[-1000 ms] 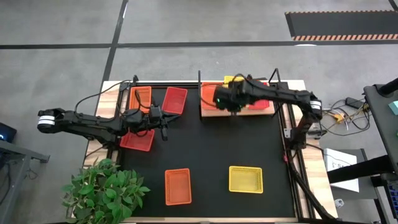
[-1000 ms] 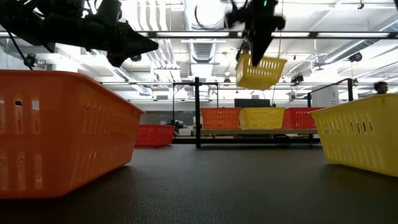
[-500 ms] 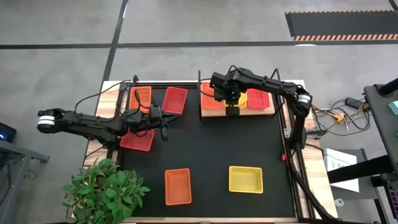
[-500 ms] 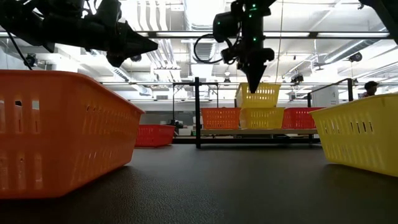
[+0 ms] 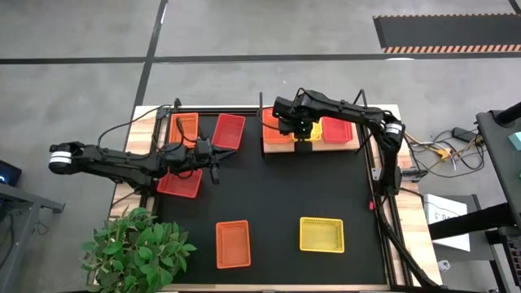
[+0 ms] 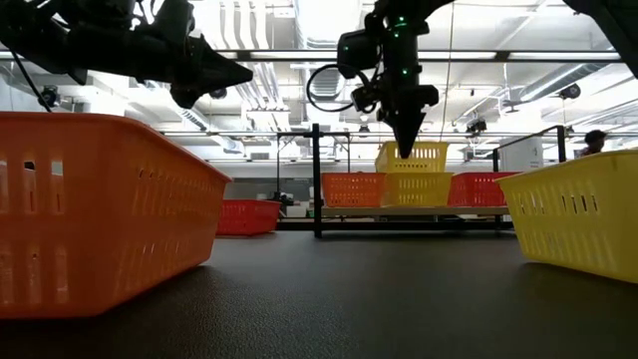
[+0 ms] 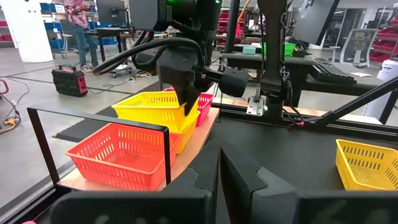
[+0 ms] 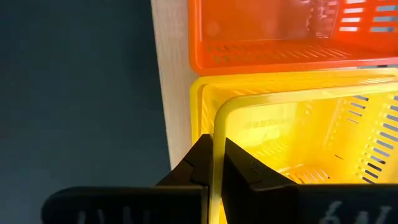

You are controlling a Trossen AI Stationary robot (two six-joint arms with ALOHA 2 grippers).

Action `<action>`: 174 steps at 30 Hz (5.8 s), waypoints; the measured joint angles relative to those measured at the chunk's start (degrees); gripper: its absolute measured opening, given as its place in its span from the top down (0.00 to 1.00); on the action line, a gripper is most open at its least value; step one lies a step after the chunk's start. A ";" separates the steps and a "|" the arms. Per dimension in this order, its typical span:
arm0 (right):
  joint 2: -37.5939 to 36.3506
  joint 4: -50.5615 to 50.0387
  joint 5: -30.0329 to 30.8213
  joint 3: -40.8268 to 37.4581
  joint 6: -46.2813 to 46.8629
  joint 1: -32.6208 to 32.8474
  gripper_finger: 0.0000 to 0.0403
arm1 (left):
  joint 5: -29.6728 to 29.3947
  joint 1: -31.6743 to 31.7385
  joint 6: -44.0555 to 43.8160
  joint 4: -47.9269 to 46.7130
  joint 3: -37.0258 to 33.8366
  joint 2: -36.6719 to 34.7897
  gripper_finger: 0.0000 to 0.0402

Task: Stack baskets on shelf by color
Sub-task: Stack the top yellow bin on the yellow bin on the shelf, then adjust the orange bin on the shelf, then stack the top red bin on the red bin on the shelf

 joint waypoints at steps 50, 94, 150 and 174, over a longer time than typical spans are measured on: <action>-1.88 25.94 -5.59 -6.98 -1.15 -0.16 0.98 | 0.21 0.00 -0.06 0.02 0.07 0.00 1.00; -24.71 23.50 -7.12 -23.94 9.22 11.05 0.98 | 0.43 0.01 -6.08 -0.07 0.20 1.52 1.00; -53.03 56.49 -7.33 -59.12 5.48 29.31 0.98 | -2.09 16.88 25.49 -61.90 29.31 33.76 0.64; -52.76 56.69 -7.29 -59.97 9.04 29.31 0.98 | 1.49 -6.54 -10.66 -57.18 31.10 31.69 1.00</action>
